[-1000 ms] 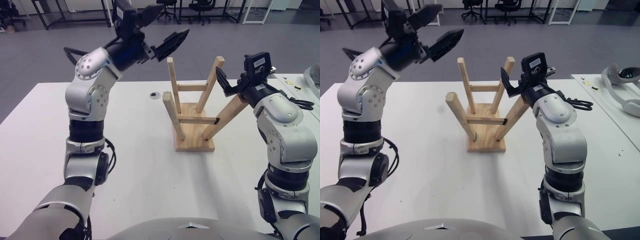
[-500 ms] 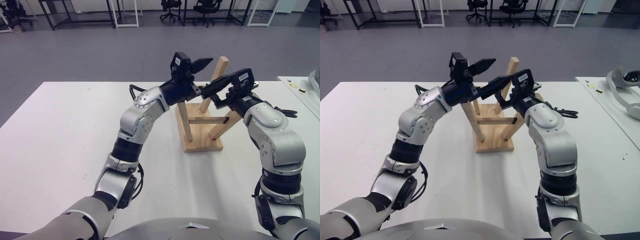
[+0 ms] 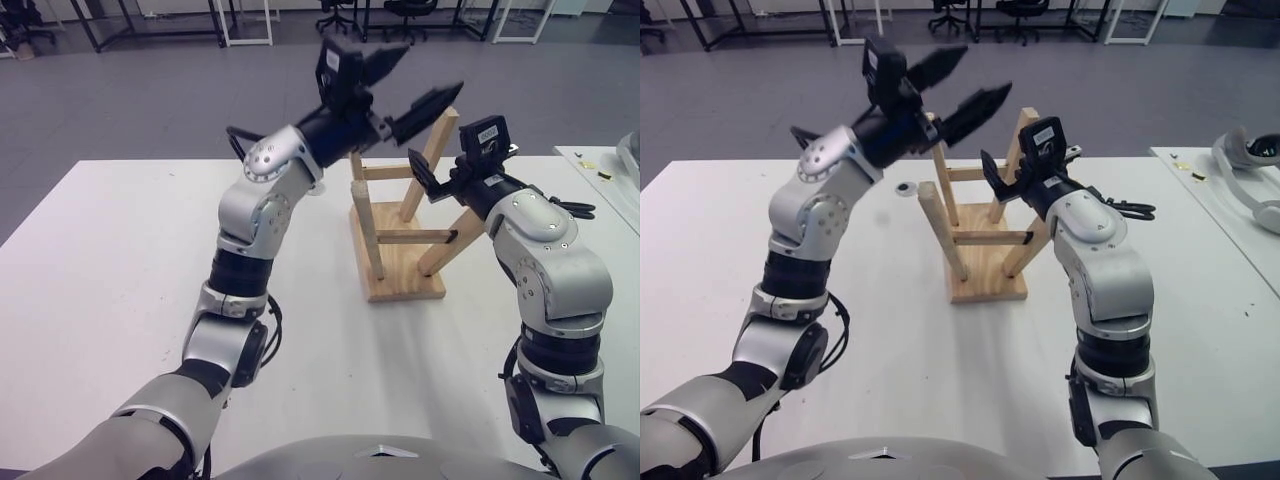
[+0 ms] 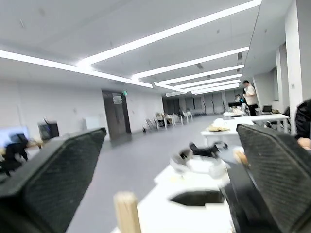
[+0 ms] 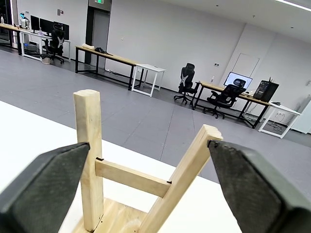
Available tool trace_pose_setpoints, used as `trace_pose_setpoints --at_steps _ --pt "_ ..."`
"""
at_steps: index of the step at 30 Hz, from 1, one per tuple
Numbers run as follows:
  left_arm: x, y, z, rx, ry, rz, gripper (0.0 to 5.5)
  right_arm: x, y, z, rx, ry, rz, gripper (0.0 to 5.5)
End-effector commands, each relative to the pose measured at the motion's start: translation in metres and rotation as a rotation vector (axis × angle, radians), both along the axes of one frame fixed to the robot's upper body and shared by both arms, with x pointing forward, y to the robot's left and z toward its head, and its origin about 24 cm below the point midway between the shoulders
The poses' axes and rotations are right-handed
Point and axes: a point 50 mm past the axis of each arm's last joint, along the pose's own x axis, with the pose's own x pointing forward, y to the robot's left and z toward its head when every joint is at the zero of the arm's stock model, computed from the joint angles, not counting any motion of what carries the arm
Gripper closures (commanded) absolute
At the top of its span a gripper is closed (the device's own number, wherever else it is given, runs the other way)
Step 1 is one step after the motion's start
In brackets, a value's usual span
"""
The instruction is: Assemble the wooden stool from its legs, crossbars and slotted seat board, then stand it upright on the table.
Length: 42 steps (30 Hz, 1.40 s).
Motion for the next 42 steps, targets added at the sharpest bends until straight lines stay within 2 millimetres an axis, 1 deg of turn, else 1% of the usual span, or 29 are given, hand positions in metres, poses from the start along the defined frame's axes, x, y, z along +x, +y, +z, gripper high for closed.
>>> trace_pose_setpoints --at_steps 1,4,6,8,9,10,15,17,19,20,21,23,25,27,28,29,30,31,32,33,34,35,36,37,38,39,40,42 --pt "-0.006 -0.003 0.009 0.021 -0.074 0.055 0.55 -0.001 0.006 0.004 0.000 -0.009 0.013 0.97" --pt "-0.009 -0.019 -0.026 0.055 0.021 0.020 0.55 -0.001 0.005 0.019 -0.007 -0.054 0.018 0.97" --pt "-0.010 -0.034 -0.063 0.079 0.171 -0.022 0.55 0.000 0.005 0.027 -0.009 -0.076 0.018 0.97" --pt "-0.019 -0.052 -0.121 0.164 0.359 -0.084 0.55 0.001 0.006 0.031 -0.009 -0.087 0.020 0.97" --pt "-0.024 -0.057 -0.138 0.175 0.416 -0.102 0.55 0.001 0.005 0.033 -0.008 -0.092 0.016 0.97" --pt "-0.027 -0.058 -0.144 0.181 0.437 -0.110 0.55 0.001 0.004 0.033 -0.008 -0.094 0.010 0.97" --pt "-0.016 -0.049 -0.125 0.175 0.351 -0.075 0.55 -0.001 0.003 0.032 -0.003 -0.093 -0.006 0.97" --pt "-0.016 -0.044 -0.109 0.166 0.294 -0.073 0.55 0.000 0.002 0.033 -0.002 -0.097 -0.011 0.97" --pt "-0.018 -0.040 -0.080 0.130 0.201 -0.085 0.55 0.000 0.000 0.038 0.013 -0.110 -0.010 0.97" --pt "-0.020 -0.039 -0.062 0.101 0.160 -0.094 0.55 0.000 0.001 0.043 0.040 -0.117 -0.001 0.97" --pt "-0.022 -0.036 -0.041 0.059 0.112 -0.094 0.55 0.000 0.001 0.049 0.066 -0.132 0.009 0.97" --pt "-0.027 -0.029 -0.003 -0.023 0.025 -0.080 0.55 -0.001 0.001 0.065 0.140 -0.175 0.027 0.97" --pt "-0.029 -0.019 0.029 -0.092 -0.064 -0.025 0.55 -0.002 -0.004 0.088 0.213 -0.264 0.021 0.97" --pt "-0.027 -0.006 0.048 -0.142 -0.121 0.056 0.55 -0.002 -0.014 0.105 0.240 -0.355 -0.025 0.97" --pt "-0.022 0.003 0.054 -0.158 -0.136 0.119 0.55 -0.002 -0.020 0.112 0.242 -0.403 -0.059 0.97" --pt "-0.017 0.012 0.058 -0.167 -0.145 0.178 0.55 -0.003 -0.025 0.117 0.249 -0.436 -0.081 0.97" --pt "-0.010 0.020 0.056 -0.169 -0.116 0.227 0.55 -0.002 -0.028 0.117 0.261 -0.445 -0.093 0.97" --pt "-0.001 0.025 0.044 -0.157 -0.060 0.273 0.55 0.002 -0.028 0.107 0.257 -0.414 -0.102 0.97" --pt "0.006 0.027 0.028 -0.134 0.016 0.291 0.55 0.006 -0.028 0.092 0.261 -0.362 -0.108 0.97" --pt "0.015 0.026 -0.004 -0.096 0.149 0.311 0.55 0.013 -0.028 0.063 0.280 -0.253 -0.120 0.97" --pt "0.021 0.021 -0.042 -0.063 0.315 0.307 0.55 0.018 -0.028 0.031 0.313 -0.130 -0.140 0.97" --pt "0.018 0.010 -0.088 0.025 0.494 0.258 0.55 0.019 -0.028 -0.004 0.351 0.011 -0.157 0.97" --pt "0.008 -0.001 -0.134 0.110 0.677 0.201 0.55 0.015 -0.026 -0.030 0.391 0.121 -0.167 0.97" --pt "-0.006 -0.010 -0.166 0.184 0.798 0.134 0.55 0.011 -0.023 -0.044 0.429 0.179 -0.172 0.97" --pt "-0.019 -0.014 -0.187 0.220 0.883 0.101 0.55 0.009 -0.021 -0.048 0.440 0.197 -0.169 0.97" --pt "-0.026 -0.016 -0.193 0.233 0.902 0.077 0.55 0.009 -0.021 -0.046 0.448 0.192 -0.171 0.97" --pt "-0.025 -0.014 -0.189 0.212 0.896 0.080 0.55 0.010 -0.022 -0.043 0.448 0.182 -0.174 0.97" --pt "-0.016 -0.007 -0.175 0.197 0.827 0.123 0.55 0.012 -0.024 -0.039 0.443 0.169 -0.181 0.97"
